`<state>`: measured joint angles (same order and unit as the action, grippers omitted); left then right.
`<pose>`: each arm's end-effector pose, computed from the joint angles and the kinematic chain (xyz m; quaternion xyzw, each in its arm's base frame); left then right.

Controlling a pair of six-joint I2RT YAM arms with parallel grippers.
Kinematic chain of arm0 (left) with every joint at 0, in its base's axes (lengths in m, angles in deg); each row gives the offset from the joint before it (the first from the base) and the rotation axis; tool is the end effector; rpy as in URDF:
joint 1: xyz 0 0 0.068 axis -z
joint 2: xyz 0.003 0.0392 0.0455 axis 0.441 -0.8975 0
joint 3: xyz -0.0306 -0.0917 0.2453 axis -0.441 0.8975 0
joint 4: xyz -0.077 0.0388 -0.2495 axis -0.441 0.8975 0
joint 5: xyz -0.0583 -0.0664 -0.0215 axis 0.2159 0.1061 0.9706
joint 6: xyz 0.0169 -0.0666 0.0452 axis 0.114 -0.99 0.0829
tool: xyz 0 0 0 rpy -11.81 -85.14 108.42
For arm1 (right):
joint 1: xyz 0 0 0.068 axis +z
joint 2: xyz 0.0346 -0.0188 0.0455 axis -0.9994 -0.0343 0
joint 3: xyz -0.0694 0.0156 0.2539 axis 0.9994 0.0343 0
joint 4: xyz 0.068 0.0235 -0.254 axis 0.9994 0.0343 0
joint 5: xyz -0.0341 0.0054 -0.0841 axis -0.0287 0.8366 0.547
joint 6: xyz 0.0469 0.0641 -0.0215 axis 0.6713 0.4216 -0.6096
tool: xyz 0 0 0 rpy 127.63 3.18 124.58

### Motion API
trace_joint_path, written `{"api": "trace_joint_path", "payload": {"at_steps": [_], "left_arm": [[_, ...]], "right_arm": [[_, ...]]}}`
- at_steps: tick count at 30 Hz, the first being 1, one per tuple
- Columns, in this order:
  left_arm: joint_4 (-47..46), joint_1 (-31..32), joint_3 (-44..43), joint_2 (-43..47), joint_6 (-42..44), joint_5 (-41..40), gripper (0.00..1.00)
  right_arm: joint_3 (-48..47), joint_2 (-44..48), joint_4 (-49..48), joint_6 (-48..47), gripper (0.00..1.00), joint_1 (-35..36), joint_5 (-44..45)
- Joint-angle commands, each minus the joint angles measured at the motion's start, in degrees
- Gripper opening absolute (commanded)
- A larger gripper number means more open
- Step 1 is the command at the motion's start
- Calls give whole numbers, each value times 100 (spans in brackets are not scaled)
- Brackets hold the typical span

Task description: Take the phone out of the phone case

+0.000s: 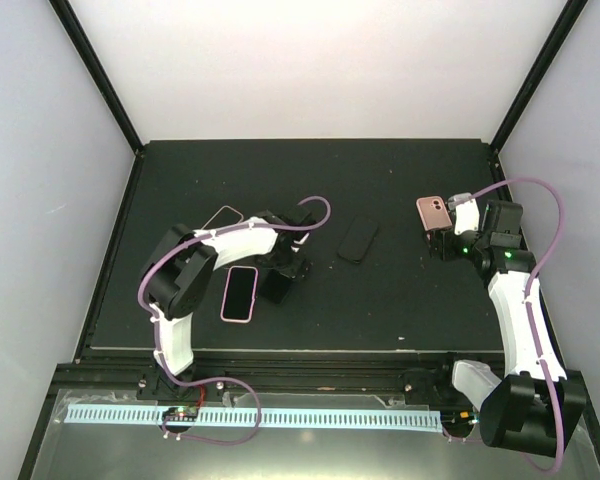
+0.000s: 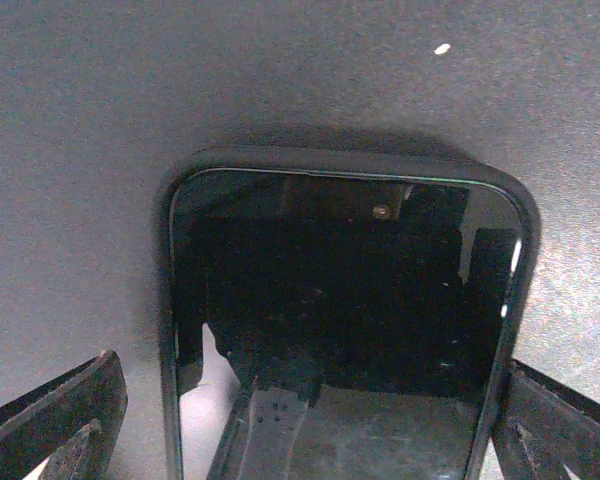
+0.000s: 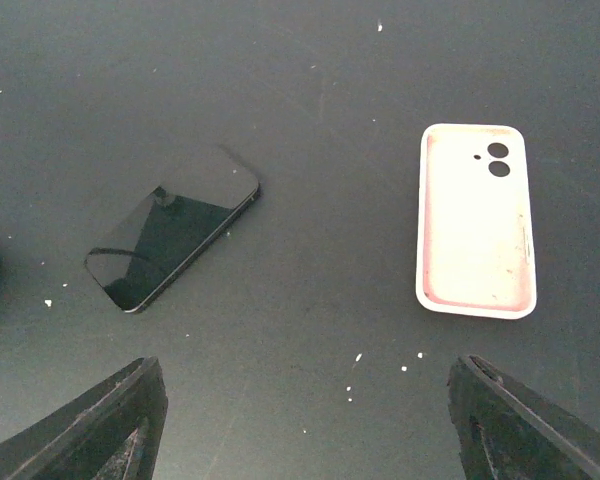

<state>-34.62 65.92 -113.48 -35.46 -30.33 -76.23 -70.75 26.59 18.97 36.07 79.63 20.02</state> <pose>0.2836 -0.2256 0.1065 0.1988 0.9755 0.0133 0.0930 0.2456 -0.0077 0.2455 -0.1024 0.9018 0.1178 0.4030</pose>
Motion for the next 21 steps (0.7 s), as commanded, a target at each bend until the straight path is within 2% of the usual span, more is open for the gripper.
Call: {"api": "trace_joint_path", "payload": {"at_steps": [1, 6, 16, 21], "left_arm": [[237, -184, -274, -105, 303, 467, 99], [500, -234, -442, -257, 575, 830, 99], [615, -263, -372, -420, 786, 893, 97], [823, -257, -472, -557, 867, 831, 84]], "right_arm": [[-49, -59, 78, -82, 78, -23, -123], [-56, -83, 69, -67, 78, -23, -99], [-67, -166, 88, -67, 78, -21, -138], [-102, -135, 146, -41, 78, -17, -225]]}}
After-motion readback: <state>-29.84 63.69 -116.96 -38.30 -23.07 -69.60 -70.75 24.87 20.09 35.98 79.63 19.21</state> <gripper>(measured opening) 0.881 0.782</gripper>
